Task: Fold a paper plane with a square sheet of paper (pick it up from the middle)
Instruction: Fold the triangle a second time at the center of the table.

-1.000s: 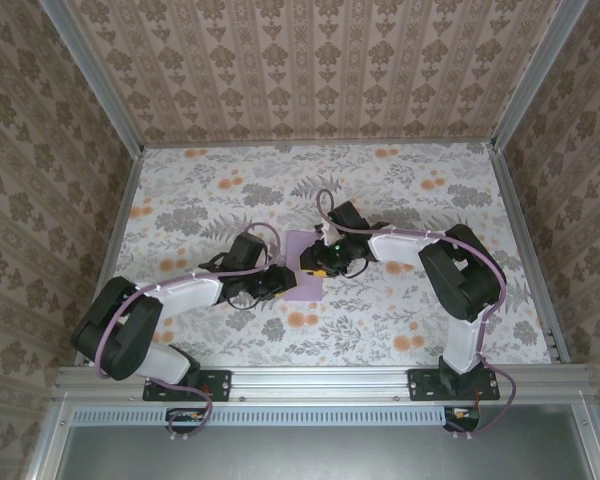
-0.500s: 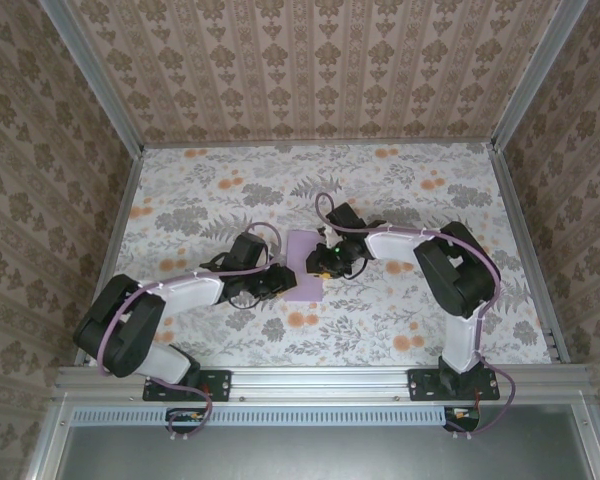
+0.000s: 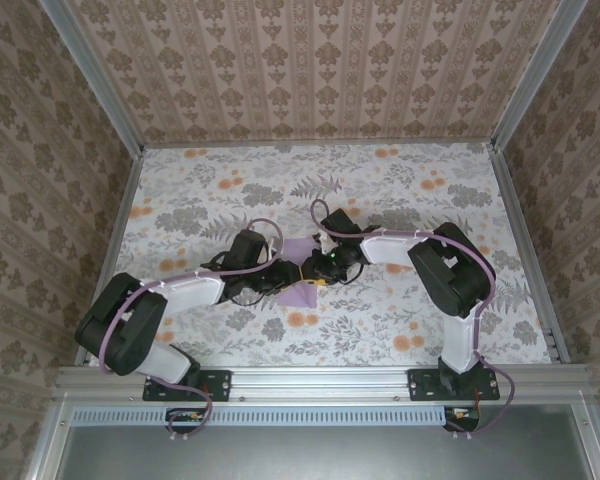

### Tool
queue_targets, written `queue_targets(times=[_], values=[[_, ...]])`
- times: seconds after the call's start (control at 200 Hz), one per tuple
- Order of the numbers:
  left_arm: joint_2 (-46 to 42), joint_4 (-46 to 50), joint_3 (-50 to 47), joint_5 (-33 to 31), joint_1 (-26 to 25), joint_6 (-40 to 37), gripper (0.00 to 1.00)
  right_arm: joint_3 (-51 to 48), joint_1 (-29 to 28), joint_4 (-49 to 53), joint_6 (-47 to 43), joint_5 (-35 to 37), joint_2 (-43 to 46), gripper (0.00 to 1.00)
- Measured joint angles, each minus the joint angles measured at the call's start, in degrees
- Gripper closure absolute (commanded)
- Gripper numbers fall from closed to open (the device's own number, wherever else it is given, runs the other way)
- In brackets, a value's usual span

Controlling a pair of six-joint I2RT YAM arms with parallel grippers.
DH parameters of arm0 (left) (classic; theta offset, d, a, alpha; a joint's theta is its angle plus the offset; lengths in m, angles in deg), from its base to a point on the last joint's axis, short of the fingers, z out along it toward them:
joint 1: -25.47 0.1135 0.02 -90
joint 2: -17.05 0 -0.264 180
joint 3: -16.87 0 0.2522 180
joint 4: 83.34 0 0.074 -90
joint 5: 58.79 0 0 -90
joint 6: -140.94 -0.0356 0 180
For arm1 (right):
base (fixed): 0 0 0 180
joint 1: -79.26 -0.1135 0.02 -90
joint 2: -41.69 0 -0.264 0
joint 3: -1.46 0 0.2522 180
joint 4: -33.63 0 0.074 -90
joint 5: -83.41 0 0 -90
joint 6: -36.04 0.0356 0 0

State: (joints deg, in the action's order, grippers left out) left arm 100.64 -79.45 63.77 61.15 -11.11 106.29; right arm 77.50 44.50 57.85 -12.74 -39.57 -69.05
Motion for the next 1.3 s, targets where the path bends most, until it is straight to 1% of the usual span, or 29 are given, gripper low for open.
queue_targets(times=[0.155,0.37,0.565,0.66,0.72,0.775,0.81,0.915,1.085,1.3], values=[[0.2,-0.9,0.0,0.2,0.0,0.2,0.63,-0.4,0.1,-0.9,1.2,-0.7,0.0,0.69],[1.9,-2.6,0.0,0.3,0.0,0.4,0.57,-2.1,1.3,-3.0,3.5,-2.6,0.1,0.77],[2.2,-3.7,0.0,0.3,0.0,0.4,0.53,-2.8,1.9,-3.9,5.1,-3.7,0.1,0.79],[2.6,-3.8,0.0,0.3,0.0,0.4,0.53,-3.0,2.3,-4.3,5.8,-4.0,0.1,0.79],[2.8,-3.8,0.0,0.3,0.0,0.4,0.56,-3.3,2.5,-4.7,6.4,-4.2,0.1,0.85],[3.0,-3.9,0.0,0.3,0.0,0.4,0.6,-3.7,2.8,-5.1,7.1,-4.4,0.1,0.89],[3.0,-3.8,0.0,0.3,0.0,0.4,0.64,-4.0,3.0,-5.2,7.3,-4.6,0.1,0.91],[3.5,-3.9,0.0,0.3,0.0,0.4,0.7,-4.7,3.6,-6.0,8.0,-5.2,0.2,0.94],[4.2,-3.8,0.0,0.2,0.0,0.4,0.77,-5.6,3.9,-7.2,9.0,-5.2,0.7,0.98],[5.0,-3.3,0.0,0.0,0.0,0.4,0.8,-6.8,4.1,-7.7,9.8,-5.2,2.8,0.96]])
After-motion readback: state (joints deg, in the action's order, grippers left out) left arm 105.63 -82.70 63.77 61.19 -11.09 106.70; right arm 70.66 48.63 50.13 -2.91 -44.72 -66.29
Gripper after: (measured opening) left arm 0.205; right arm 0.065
